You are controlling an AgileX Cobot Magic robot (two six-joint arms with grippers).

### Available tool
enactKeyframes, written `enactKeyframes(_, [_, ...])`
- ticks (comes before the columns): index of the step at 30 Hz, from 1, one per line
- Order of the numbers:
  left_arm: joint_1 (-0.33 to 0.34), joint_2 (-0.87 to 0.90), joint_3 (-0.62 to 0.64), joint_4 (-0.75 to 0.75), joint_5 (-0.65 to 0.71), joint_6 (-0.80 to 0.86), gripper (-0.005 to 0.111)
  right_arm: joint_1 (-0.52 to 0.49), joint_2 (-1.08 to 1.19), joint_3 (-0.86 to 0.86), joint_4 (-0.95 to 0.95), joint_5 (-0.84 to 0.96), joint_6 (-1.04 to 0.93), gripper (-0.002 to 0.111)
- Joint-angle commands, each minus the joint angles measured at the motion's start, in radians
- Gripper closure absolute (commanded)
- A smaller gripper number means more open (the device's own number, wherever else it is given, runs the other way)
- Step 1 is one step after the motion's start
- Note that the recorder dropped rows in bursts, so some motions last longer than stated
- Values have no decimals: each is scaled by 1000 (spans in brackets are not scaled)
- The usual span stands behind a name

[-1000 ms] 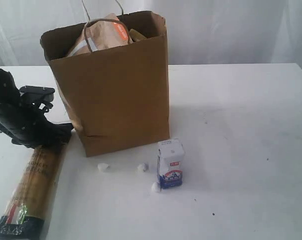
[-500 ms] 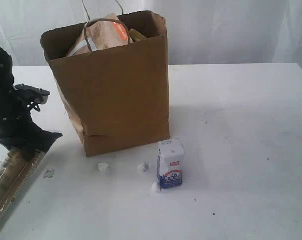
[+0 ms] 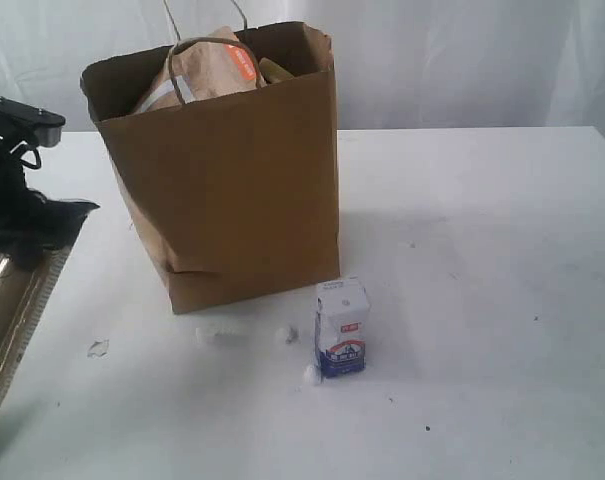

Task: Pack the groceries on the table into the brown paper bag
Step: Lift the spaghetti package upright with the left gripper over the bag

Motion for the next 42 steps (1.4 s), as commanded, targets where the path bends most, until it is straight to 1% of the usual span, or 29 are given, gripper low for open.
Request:
enactKeyframes(1, [-1,-89,-10,31,56,8,107,-4,4,3,2,-11,-8,108])
enactKeyframes(7, [-1,-210,-12,63,108,8,107,-4,4,3,2,-11,-8,108])
enactKeyframes(9, [-1,-251,-33,65,134,16,107,-4,4,3,2,-11,-8,108])
enactKeyframes(16, [-1,-327,-181,67,147,23,107,-4,4,3,2,-11,-8,108])
enactKeyframes(24, [-1,-327,-308,67,213,33,107,-4,4,3,2,-11,-8,108])
enactKeyframes(26, [-1,-327,-354,67,207,33,107,-4,4,3,2,-11,-8,108])
enactKeyframes(29, [-1,-327,-442,22,148,38,107,-4,4,3,2,-11,-8,108])
enactKeyframes(32, [-1,-327,-497,-108,25,95,107,-4,4,3,2,-11,-8,108])
enactKeyframes(37, [-1,-325,-507,-381,-184,262,107,-4,4,3,2,-11,-8,108])
enactKeyframes(42, [-1,-325,-507,-551,-318,359,107,-4,4,3,2,-11,-8,108])
